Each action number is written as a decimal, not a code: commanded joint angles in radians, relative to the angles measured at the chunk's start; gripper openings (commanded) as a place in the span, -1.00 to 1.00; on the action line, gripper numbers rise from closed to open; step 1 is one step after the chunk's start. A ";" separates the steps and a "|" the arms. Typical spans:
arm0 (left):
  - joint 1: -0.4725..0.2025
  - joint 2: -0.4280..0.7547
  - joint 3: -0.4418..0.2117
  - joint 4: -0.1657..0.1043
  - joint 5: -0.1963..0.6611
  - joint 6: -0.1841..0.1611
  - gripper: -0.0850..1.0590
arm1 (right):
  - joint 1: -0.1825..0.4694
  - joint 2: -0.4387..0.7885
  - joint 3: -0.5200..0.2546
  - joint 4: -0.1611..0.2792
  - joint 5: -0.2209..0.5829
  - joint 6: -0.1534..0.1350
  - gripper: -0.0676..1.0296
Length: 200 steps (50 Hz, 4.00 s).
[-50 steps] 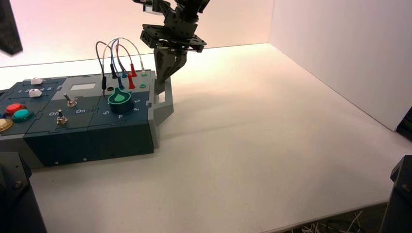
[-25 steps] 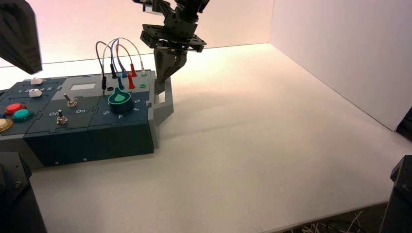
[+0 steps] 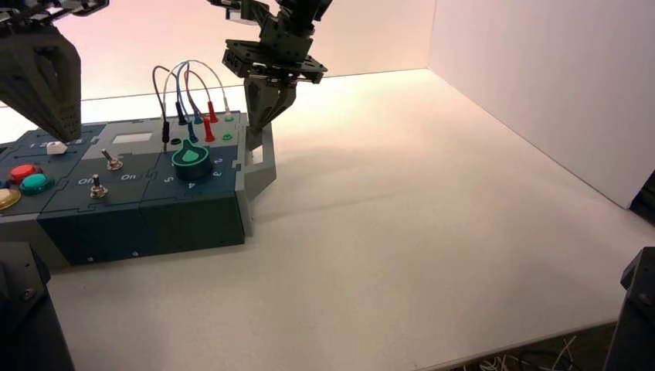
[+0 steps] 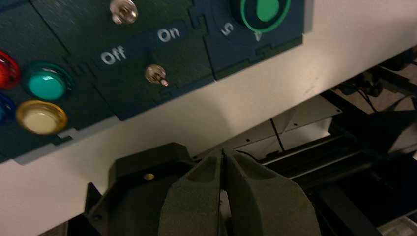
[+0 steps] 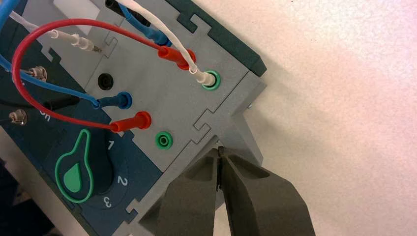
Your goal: Flip the bottom switch off with the left gripper.
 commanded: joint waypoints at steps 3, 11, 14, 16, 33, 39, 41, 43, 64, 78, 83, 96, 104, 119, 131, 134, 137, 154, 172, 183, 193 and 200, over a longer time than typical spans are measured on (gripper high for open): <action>-0.003 0.034 -0.046 0.023 -0.043 0.018 -0.92 | -0.046 -0.005 0.000 -0.025 0.000 -0.006 -0.92; -0.003 0.106 -0.064 0.026 -0.060 0.040 -0.92 | -0.046 -0.005 0.002 -0.025 0.002 -0.008 -0.92; -0.006 0.149 -0.067 0.026 -0.060 0.049 -0.92 | -0.048 -0.005 0.003 -0.025 0.003 -0.006 -0.92; -0.012 0.172 -0.069 0.026 -0.060 0.051 -0.92 | -0.048 -0.006 0.002 -0.025 0.003 -0.008 -0.92; -0.034 0.222 -0.075 0.026 -0.069 0.054 -0.92 | -0.046 -0.005 -0.008 -0.028 0.008 -0.006 -0.92; -0.034 0.259 -0.075 0.028 -0.089 0.054 -0.92 | -0.046 -0.005 -0.011 -0.028 0.009 -0.008 -0.92; -0.034 0.272 -0.077 0.028 -0.095 0.054 -0.92 | -0.048 -0.005 -0.011 -0.028 0.008 -0.006 -0.92; -0.034 0.285 -0.080 0.028 -0.100 0.054 -0.92 | -0.048 -0.005 -0.011 -0.028 0.008 -0.006 -0.92; -0.034 0.347 -0.087 0.035 -0.144 0.058 -0.92 | -0.048 -0.003 -0.006 -0.029 0.014 -0.008 -0.92; -0.034 0.374 -0.083 0.038 -0.170 0.058 -0.92 | -0.046 0.000 -0.006 -0.029 0.012 -0.008 -0.92; -0.032 0.373 -0.067 0.043 -0.173 0.060 -0.92 | -0.048 0.005 -0.009 -0.029 0.017 -0.008 -0.92; 0.069 0.290 -0.009 0.058 -0.201 0.051 -0.92 | -0.046 0.020 -0.021 -0.031 0.029 -0.008 -0.92; 0.121 0.189 -0.009 0.061 -0.195 0.049 -0.92 | -0.048 0.023 -0.026 -0.034 0.037 -0.008 -0.92; 0.137 0.173 -0.011 0.063 -0.190 0.048 -0.92 | -0.048 0.025 -0.031 -0.034 0.038 -0.008 -0.92; 0.138 0.178 -0.020 0.063 -0.193 0.048 -0.92 | -0.048 0.023 -0.031 -0.043 0.038 -0.008 -0.92; 0.137 0.178 -0.023 0.064 -0.193 0.048 -0.92 | -0.048 0.023 -0.032 -0.043 0.038 -0.008 -0.92; 0.137 0.178 -0.023 0.067 -0.196 0.048 -0.92 | -0.048 0.020 -0.032 -0.043 0.035 -0.008 -0.92; 0.144 0.132 -0.058 0.071 -0.281 0.041 -0.92 | -0.048 -0.026 -0.048 -0.048 0.023 -0.009 -0.92; 0.156 0.028 -0.072 0.071 -0.442 0.032 -0.92 | -0.058 -0.081 -0.044 -0.048 -0.051 -0.009 -0.92; 0.169 -0.098 -0.052 0.080 -0.500 0.038 -0.92 | -0.066 -0.140 -0.028 -0.048 -0.101 -0.008 -0.92; 0.204 -0.183 -0.025 0.083 -0.537 0.040 -0.92 | -0.084 -0.167 -0.006 -0.051 -0.123 -0.009 -0.92; 0.207 -0.178 -0.020 0.083 -0.543 0.040 -0.92 | -0.086 -0.173 0.006 -0.051 -0.146 -0.009 -0.92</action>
